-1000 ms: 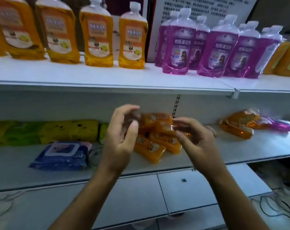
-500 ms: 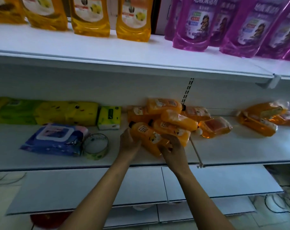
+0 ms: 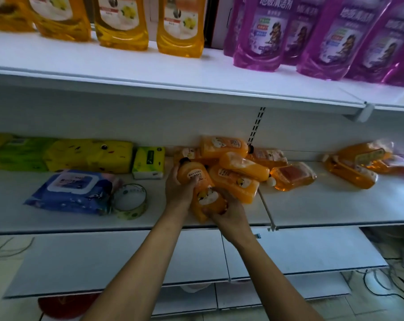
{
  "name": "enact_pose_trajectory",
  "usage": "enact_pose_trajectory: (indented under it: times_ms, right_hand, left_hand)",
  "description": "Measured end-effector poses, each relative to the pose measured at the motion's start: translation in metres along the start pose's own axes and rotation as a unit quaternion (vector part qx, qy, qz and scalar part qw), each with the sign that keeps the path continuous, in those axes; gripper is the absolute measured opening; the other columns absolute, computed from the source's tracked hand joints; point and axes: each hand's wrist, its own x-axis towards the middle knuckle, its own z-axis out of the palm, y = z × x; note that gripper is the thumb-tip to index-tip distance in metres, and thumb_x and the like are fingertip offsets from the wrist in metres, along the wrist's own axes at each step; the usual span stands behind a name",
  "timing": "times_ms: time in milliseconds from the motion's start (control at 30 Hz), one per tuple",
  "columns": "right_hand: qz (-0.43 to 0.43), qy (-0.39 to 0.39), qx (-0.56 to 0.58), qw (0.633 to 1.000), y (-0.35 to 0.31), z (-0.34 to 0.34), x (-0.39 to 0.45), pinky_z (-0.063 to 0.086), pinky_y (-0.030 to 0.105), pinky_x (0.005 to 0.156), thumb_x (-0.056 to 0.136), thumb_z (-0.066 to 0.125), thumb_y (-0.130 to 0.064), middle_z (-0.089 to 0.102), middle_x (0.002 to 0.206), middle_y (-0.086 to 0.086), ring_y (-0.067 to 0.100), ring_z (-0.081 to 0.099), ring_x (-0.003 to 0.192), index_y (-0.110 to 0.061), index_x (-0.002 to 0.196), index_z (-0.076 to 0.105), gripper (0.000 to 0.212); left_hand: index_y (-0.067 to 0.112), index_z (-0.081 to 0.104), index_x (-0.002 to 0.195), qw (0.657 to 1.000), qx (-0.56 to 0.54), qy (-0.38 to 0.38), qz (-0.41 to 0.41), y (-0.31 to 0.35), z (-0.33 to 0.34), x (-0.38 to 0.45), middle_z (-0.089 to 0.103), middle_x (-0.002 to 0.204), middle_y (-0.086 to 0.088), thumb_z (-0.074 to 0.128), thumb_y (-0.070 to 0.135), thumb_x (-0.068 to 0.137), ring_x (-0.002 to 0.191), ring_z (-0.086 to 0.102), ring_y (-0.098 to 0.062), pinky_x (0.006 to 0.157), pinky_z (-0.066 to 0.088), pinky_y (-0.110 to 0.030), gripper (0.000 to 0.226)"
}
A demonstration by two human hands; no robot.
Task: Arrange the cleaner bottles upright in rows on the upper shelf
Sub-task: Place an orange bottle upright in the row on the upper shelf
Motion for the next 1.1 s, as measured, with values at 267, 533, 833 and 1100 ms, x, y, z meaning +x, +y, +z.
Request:
enact_pose_trajectory:
  times_ms: [267, 533, 833, 1100]
  right_hand:
    - [-0.007, -0.033, 0.009, 0.999, -0.066, -0.044, -0.069, 0.059, 0.025, 0.082, 0.091, 0.067, -0.039, 0.048, 0.131, -0.023, 0.005, 0.065, 0.105, -0.062, 0.134, 0.032, 0.06]
    - [-0.038, 0.11, 0.072, 0.991, -0.119, -0.114, -0.132, 0.06, 0.028, 0.078, 0.083, 0.076, -0.014, 0.057, 0.127, -0.024, 0.012, 0.07, 0.107, -0.052, 0.145, 0.027, 0.087]
    - [-0.056, 0.337, 0.078, 0.937, -0.137, -0.213, -0.157, 0.061, 0.034, 0.083, 0.078, 0.072, -0.024, 0.055, 0.144, -0.007, 0.009, 0.071, 0.106, -0.034, 0.153, 0.032, 0.085]
    - [-0.129, 0.32, 0.006, 0.939, -0.127, -0.344, -0.19, 0.06, 0.032, 0.085, 0.091, 0.054, -0.025, 0.068, 0.125, -0.016, 0.013, 0.067, 0.114, -0.04, 0.134, 0.054, 0.045]
  left_hand:
    - [0.03, 0.053, 0.128, 0.966, -0.198, -0.166, -0.014, 0.062, -0.033, -0.09, 0.064, 0.117, 0.002, 0.069, 0.009, 0.086, 0.103, 0.066, -0.026, 0.079, 0.059, -0.048, 0.05]
    - [0.033, 0.05, 0.132, 0.898, -0.231, -0.354, 0.125, 0.115, -0.003, -0.163, 0.062, 0.126, 0.001, 0.06, 0.013, 0.09, 0.108, 0.067, -0.018, 0.078, 0.059, -0.035, 0.048]
    - [0.04, 0.005, 0.151, 0.824, 0.067, -0.385, 0.411, 0.128, 0.079, -0.241, 0.01, 0.152, 0.029, 0.06, 0.034, 0.093, 0.125, 0.005, 0.034, 0.094, 0.016, 0.01, 0.08]
    - [0.054, 0.004, 0.148, 0.793, -0.085, -0.527, 0.295, 0.173, 0.198, -0.289, 0.027, 0.144, 0.037, 0.08, 0.049, 0.072, 0.122, 0.041, 0.021, 0.084, 0.045, -0.005, 0.107]
